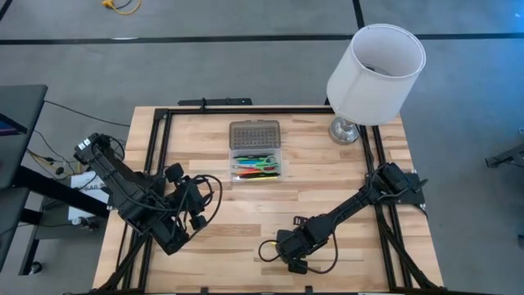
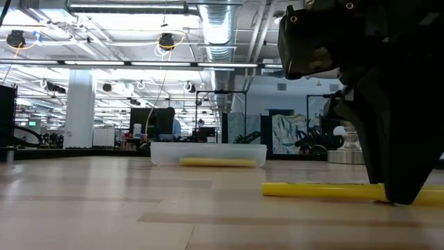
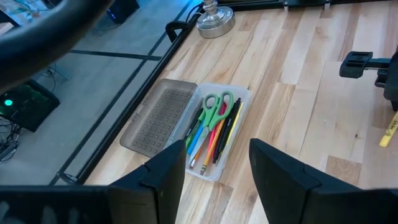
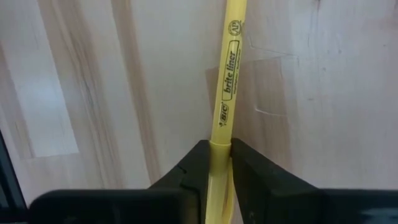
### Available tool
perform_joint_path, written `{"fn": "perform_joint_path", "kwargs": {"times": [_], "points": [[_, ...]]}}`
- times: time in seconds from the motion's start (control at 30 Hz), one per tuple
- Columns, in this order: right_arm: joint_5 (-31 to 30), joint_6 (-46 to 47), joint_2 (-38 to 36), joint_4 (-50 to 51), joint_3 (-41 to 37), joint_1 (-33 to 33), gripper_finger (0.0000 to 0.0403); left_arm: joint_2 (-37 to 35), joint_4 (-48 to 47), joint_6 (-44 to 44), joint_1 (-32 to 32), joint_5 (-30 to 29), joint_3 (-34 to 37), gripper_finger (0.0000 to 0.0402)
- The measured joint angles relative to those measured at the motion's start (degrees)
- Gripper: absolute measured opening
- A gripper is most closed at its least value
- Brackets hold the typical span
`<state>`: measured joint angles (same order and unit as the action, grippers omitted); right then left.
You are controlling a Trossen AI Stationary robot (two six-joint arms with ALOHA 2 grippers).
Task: Pick & place school supplies into a supply box
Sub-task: Put the yellow marker pen into the supply box
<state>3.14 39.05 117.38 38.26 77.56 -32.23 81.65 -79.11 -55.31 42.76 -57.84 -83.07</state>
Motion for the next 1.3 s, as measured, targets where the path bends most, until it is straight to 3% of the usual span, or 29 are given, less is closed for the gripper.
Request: {"fn": "perform_joint_path", "kwargs": {"times": [0.23,0.57,1.3], "points": [[0.0,1.5,0.0,0.0,0.0,0.0,0.0041,0.0,0.0,0.0,0.0,0.0,0.0,0.0174],[1.6,3.1,0.0,0.3,-0.1,0.8,0.0062,0.0,0.0,-0.3,0.0,0.0,0.0,0.0174],[1.5,4.1,0.0,-0.6,-0.1,0.8,0.0047,0.0,0.1,-1.0,0.0,0.2,0.0,0.0174]]}}
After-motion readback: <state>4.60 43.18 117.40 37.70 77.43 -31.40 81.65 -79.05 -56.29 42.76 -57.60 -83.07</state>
